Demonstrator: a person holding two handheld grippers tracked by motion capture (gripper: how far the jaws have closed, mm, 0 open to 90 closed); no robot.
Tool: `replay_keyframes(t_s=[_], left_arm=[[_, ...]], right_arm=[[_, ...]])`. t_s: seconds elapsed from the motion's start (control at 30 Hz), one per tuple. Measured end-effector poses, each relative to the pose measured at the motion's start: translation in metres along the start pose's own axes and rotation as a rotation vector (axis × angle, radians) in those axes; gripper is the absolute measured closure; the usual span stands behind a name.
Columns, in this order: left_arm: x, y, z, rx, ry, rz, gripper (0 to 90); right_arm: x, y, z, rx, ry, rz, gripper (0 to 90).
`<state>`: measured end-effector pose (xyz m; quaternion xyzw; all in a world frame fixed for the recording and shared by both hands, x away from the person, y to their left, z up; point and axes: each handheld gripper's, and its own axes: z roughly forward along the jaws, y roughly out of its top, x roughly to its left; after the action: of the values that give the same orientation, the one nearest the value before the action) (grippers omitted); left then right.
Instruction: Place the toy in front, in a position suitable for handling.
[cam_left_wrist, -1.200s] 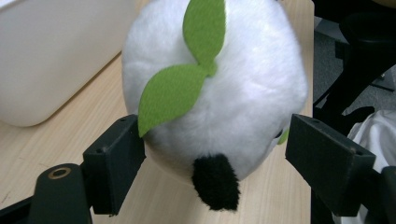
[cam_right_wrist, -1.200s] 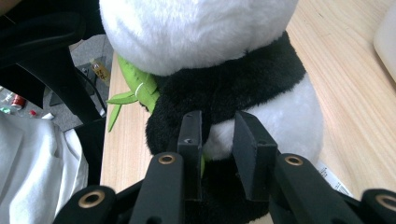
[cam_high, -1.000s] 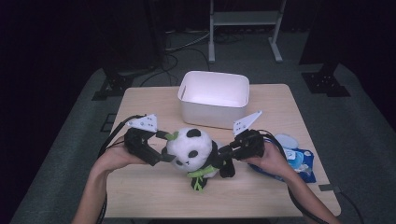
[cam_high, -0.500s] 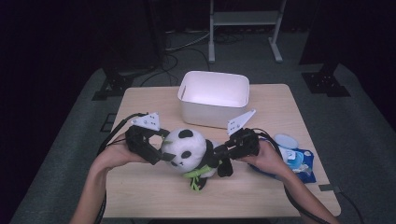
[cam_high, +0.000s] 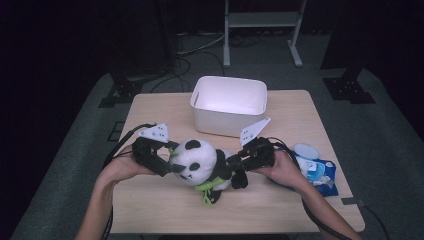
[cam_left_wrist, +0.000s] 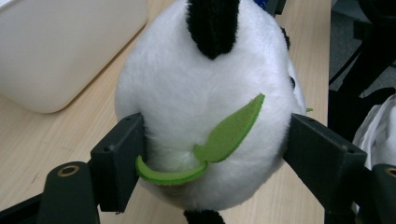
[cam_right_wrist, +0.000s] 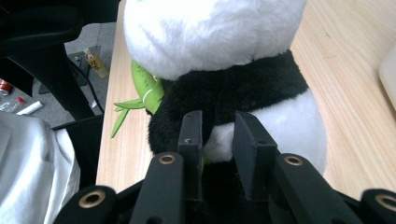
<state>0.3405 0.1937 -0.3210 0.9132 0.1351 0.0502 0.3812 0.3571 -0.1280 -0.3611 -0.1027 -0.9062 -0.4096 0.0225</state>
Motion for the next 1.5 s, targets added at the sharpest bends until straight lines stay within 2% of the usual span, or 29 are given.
replay_keyframes(t_s=[0.27,0.43,0.53,0.77,0.9,1.2,1.33,1.5], left_arm=[[0.003,-0.007,0.004,-0.044,-0.012,-0.019,23.2],[0.008,-0.012,0.006,-0.041,-0.015,-0.039,23.4],[0.009,-0.014,0.008,-0.035,-0.020,-0.045,23.4],[0.009,-0.013,0.013,-0.033,-0.028,-0.051,23.3],[0.010,-0.013,0.014,-0.036,-0.031,-0.049,23.3],[0.010,-0.016,0.016,-0.042,-0.039,-0.056,23.2],[0.011,-0.019,0.022,-0.025,-0.057,-0.067,23.2],[0.010,-0.024,0.037,0.018,-0.104,-0.081,23.2]], right_arm=[[0.001,0.000,-0.004,0.013,-0.030,-0.009,66.6],[0.003,-0.003,-0.011,0.022,-0.052,-0.013,64.4],[0.003,-0.007,-0.013,0.022,-0.036,-0.004,62.7],[0.006,-0.009,-0.009,0.009,0.024,-0.016,60.1],[0.009,-0.007,-0.006,0.023,0.034,-0.031,58.9],[0.013,-0.003,-0.005,0.039,0.016,-0.044,74.5],[0.013,-0.004,-0.009,0.021,0.037,-0.030,76.4],[0.012,-0.004,-0.018,0.002,0.068,-0.017,77.8]])
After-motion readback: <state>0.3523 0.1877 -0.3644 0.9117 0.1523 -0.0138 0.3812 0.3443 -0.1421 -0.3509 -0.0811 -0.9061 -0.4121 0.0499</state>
